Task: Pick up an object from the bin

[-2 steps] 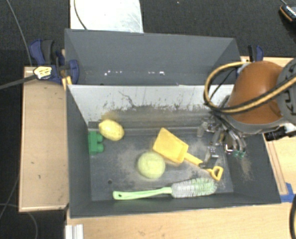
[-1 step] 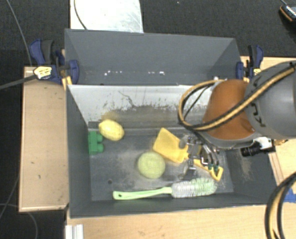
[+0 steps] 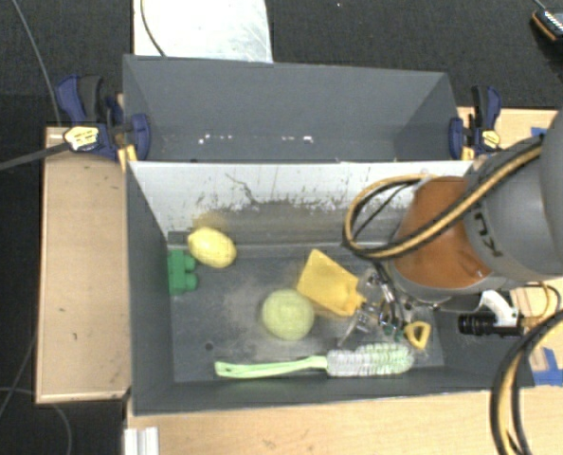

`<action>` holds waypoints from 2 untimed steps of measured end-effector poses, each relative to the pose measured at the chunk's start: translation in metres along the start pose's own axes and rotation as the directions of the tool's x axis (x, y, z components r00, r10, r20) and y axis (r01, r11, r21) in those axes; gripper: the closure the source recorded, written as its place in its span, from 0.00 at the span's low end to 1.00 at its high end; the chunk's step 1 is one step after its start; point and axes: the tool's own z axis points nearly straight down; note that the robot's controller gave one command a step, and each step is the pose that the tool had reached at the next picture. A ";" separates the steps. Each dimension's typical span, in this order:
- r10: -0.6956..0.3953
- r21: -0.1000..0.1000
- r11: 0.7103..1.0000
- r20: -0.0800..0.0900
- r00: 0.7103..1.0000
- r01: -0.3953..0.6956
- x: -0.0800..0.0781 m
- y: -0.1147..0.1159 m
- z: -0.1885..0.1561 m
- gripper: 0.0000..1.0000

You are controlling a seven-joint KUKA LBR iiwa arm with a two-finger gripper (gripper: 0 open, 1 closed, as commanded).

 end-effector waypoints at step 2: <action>0.095 0.007 0.995 -0.020 0.995 -0.095 -0.036 0.049 0.001 1.00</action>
Offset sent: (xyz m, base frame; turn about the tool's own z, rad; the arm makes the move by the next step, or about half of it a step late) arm 0.0000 0.0000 0.0000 0.0000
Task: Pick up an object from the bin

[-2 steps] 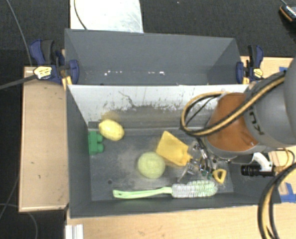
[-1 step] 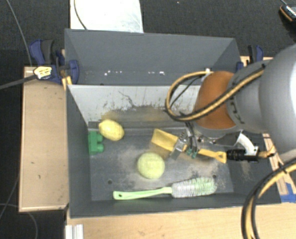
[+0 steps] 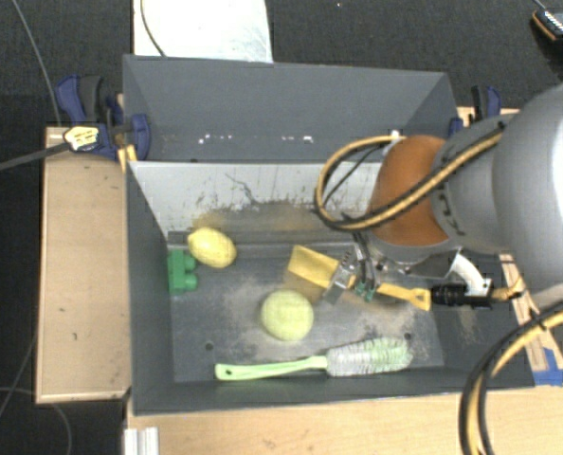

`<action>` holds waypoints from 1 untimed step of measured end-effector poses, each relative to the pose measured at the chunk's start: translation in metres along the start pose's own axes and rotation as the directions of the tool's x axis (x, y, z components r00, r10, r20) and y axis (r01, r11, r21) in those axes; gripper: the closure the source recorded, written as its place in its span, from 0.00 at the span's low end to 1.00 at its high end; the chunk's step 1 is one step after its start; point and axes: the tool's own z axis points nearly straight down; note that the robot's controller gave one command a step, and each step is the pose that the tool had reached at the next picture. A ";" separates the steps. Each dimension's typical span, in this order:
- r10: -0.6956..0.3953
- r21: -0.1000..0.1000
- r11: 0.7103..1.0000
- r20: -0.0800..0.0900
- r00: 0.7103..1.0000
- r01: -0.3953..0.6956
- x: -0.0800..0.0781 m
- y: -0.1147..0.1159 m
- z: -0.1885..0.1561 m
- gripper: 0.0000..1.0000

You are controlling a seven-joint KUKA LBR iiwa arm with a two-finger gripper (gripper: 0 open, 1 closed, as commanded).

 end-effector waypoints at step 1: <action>-0.002 0.006 1.000 -0.008 1.000 0.002 0.003 -0.002 -0.022 1.00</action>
Offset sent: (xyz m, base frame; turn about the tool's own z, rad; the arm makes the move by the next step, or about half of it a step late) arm -0.0012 -0.0003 0.0392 -0.0009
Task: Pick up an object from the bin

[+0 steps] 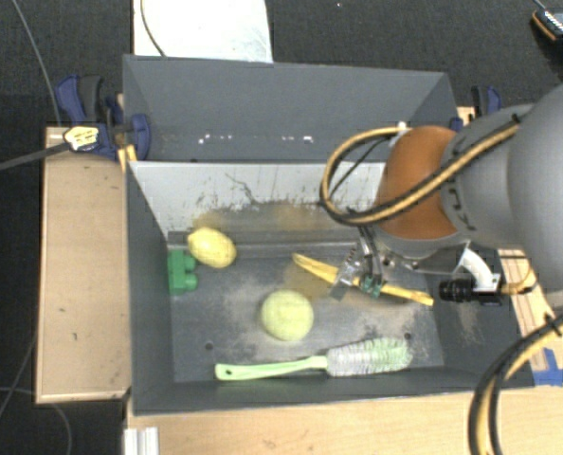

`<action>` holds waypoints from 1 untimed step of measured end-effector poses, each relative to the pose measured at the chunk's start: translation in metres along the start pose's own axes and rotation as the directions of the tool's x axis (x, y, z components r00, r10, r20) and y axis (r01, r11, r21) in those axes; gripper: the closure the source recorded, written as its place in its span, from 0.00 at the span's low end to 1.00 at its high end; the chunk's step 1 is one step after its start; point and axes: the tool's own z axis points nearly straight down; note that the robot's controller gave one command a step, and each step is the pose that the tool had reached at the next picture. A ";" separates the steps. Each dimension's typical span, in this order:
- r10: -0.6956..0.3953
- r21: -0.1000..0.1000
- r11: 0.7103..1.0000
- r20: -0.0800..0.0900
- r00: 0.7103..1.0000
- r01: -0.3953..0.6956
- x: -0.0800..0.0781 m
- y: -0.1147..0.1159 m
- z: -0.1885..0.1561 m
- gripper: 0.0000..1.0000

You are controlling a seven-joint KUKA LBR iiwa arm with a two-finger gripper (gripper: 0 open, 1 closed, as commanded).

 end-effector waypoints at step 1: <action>-0.004 -0.009 1.000 0.013 1.000 0.004 -0.003 0.002 -0.029 1.00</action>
Offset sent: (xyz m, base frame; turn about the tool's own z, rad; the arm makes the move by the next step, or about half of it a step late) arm 0.0033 0.0001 0.0371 -0.0022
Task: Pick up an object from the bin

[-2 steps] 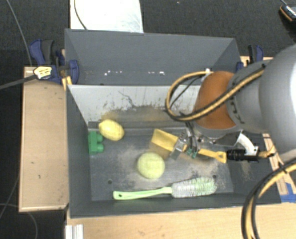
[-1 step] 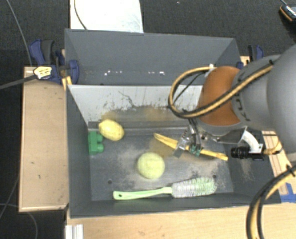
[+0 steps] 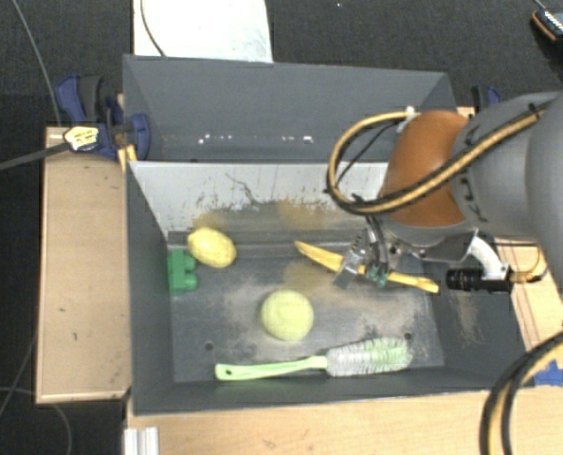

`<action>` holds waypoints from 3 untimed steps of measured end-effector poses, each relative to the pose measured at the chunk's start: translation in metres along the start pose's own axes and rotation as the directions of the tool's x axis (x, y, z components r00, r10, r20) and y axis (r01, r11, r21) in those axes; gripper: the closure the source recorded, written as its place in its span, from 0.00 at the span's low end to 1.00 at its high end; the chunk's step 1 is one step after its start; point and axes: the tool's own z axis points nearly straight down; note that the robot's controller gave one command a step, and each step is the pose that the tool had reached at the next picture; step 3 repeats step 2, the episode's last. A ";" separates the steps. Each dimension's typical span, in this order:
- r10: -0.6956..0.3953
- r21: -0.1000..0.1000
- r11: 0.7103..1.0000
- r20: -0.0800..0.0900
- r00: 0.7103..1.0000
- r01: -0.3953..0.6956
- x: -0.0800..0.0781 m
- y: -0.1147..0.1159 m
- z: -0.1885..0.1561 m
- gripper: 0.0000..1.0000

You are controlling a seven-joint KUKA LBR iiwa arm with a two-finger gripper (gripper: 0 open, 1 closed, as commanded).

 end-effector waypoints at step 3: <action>-0.006 0.002 1.000 -0.003 1.000 0.006 0.001 -0.001 -0.017 1.00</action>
Offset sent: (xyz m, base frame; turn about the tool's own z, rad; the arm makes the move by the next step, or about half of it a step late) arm -0.0006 0.0000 0.0381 -0.0014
